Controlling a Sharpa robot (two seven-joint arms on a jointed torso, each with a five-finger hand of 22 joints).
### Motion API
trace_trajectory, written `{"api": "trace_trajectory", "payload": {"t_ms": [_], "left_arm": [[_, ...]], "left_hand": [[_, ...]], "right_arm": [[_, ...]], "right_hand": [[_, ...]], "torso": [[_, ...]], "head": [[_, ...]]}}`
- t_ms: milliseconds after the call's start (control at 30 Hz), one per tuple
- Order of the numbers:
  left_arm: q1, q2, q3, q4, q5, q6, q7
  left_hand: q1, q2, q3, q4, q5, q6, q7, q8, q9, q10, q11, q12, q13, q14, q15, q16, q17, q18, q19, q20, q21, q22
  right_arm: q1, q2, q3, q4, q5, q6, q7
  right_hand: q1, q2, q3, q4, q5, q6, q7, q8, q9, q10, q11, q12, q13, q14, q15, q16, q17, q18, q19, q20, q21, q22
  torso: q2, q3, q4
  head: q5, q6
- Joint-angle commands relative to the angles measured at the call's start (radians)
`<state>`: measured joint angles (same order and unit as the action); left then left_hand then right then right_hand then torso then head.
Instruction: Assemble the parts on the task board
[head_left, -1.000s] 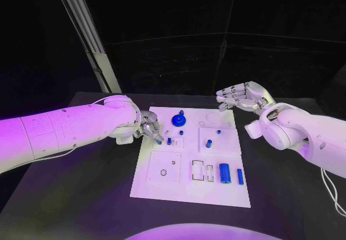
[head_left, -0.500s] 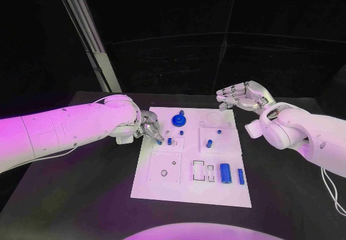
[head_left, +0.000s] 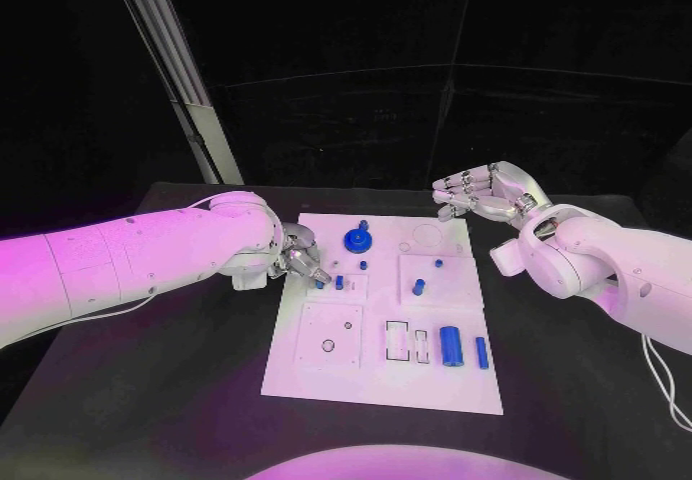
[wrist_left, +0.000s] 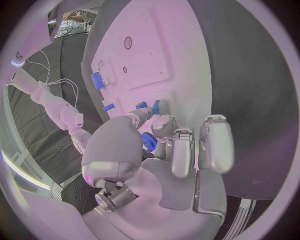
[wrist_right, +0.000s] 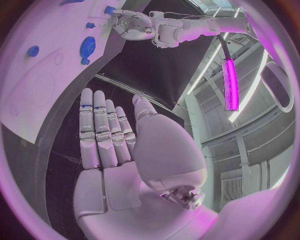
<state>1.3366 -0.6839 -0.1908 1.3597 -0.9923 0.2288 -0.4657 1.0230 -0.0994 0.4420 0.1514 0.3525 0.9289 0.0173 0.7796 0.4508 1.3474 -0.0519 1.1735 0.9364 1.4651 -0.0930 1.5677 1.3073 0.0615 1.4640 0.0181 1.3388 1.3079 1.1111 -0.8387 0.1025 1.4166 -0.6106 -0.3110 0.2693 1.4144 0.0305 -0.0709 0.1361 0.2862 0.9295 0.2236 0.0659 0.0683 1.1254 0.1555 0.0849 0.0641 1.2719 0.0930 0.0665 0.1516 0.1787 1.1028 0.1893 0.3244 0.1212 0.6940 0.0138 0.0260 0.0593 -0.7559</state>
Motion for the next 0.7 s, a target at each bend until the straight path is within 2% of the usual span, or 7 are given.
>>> {"api": "trace_trajectory", "payload": {"t_ms": [33,433,600,633,667,700], "left_arm": [[0.0,0.001,0.0,-0.002,0.005,0.009,-0.018],[0.0,0.003,0.0,-0.006,0.006,-0.007,-0.021],[0.0,-0.002,0.0,-0.003,0.01,-0.022,-0.014],[0.0,-0.003,0.0,-0.001,0.013,-0.026,-0.013],[0.0,-0.008,0.0,0.002,0.022,-0.037,-0.01],[0.0,-0.01,0.0,0.003,0.026,-0.045,-0.008]], "left_hand": [[-0.012,-0.003,-0.019,0.009,-0.002,0.008,0.0,-0.004,-0.001,0.003,0.002,0.005,0.003,0.106,-0.008,0.003,0.263,0.0,0.02,-0.008,0.007,0.017],[-0.021,0.0,-0.067,0.033,-0.002,0.014,-0.001,-0.008,0.0,0.004,0.001,0.008,0.008,0.106,-0.009,0.003,0.263,-0.001,0.021,-0.009,0.01,0.022],[-0.043,-0.016,-0.135,0.064,-0.006,0.021,-0.001,-0.01,0.001,0.007,0.002,0.012,0.014,0.106,-0.008,0.003,0.263,-0.002,0.023,-0.009,0.014,0.027],[-0.048,-0.019,-0.152,0.072,-0.019,0.023,-0.001,-0.01,0.002,0.008,0.002,0.013,0.015,0.106,-0.008,0.003,0.263,-0.002,0.023,-0.009,0.015,0.028],[-0.051,-0.016,-0.181,0.087,-0.069,0.024,-0.002,-0.011,0.002,0.009,0.0,0.014,0.017,0.106,-0.009,0.003,0.263,-0.002,0.024,-0.009,0.015,0.029],[-0.047,-0.013,-0.196,0.094,-0.091,0.024,-0.003,-0.012,0.003,0.008,0.0,0.013,0.016,0.106,-0.009,0.003,0.263,-0.002,0.024,-0.01,0.015,0.029]], "right_arm": [[0.002,0.0,0.001,0.002,0.004,0.008,0.009],[0.002,-0.001,0.001,0.002,0.004,0.007,0.009],[0.002,-0.001,0.001,0.002,0.004,0.007,0.009],[0.002,-0.001,0.001,0.002,0.004,0.007,0.009],[0.002,0.0,0.001,0.002,0.004,0.007,0.009],[0.002,0.0,0.001,0.001,0.004,0.007,0.009]], "right_hand": [[-0.009,0.0,-0.004,0.0,0.004,-0.006,0.0,0.004,0.001,-0.007,-0.001,0.005,-0.001,-0.005,-0.001,0.0,-0.001,0.004,0.006,0.003,-0.005,-0.001],[-0.009,0.0,-0.004,0.0,0.004,-0.006,0.0,0.004,0.001,-0.007,-0.001,0.005,-0.001,-0.005,-0.001,0.0,-0.001,0.004,0.006,0.003,-0.005,-0.001],[-0.01,0.0,-0.005,0.0,0.005,-0.007,0.001,0.003,0.001,-0.008,-0.001,0.005,-0.001,-0.006,-0.001,0.0,-0.002,0.004,0.006,0.003,-0.006,-0.002],[-0.01,0.0,-0.005,0.0,0.005,-0.007,0.001,0.003,0.001,-0.008,-0.001,0.005,-0.001,-0.006,-0.001,0.0,-0.002,0.004,0.006,0.003,-0.006,-0.002],[-0.01,0.0,-0.005,0.0,0.005,-0.007,0.001,0.003,0.001,-0.008,-0.001,0.005,-0.001,-0.006,-0.001,0.0,-0.002,0.004,0.006,0.003,-0.006,-0.002],[-0.01,0.0,-0.005,0.0,0.005,-0.007,0.001,0.003,0.001,-0.008,-0.001,0.005,-0.001,-0.006,-0.001,0.0,-0.002,0.004,0.006,0.003,-0.006,-0.002]], "torso": [[0.0,0.0,-0.0002],[0.0,-0.0002,-0.0003],[0.001,-0.0003,0.0001],[0.001,-0.0003,0.0001],[0.0,-0.0005,0.0],[0.0,-0.0006,0.0004]], "head": [[-0.001,-0.001],[0.0,-0.001],[-0.001,0.0],[-0.001,0.0],[-0.001,0.0],[-0.002,0.001]]}}
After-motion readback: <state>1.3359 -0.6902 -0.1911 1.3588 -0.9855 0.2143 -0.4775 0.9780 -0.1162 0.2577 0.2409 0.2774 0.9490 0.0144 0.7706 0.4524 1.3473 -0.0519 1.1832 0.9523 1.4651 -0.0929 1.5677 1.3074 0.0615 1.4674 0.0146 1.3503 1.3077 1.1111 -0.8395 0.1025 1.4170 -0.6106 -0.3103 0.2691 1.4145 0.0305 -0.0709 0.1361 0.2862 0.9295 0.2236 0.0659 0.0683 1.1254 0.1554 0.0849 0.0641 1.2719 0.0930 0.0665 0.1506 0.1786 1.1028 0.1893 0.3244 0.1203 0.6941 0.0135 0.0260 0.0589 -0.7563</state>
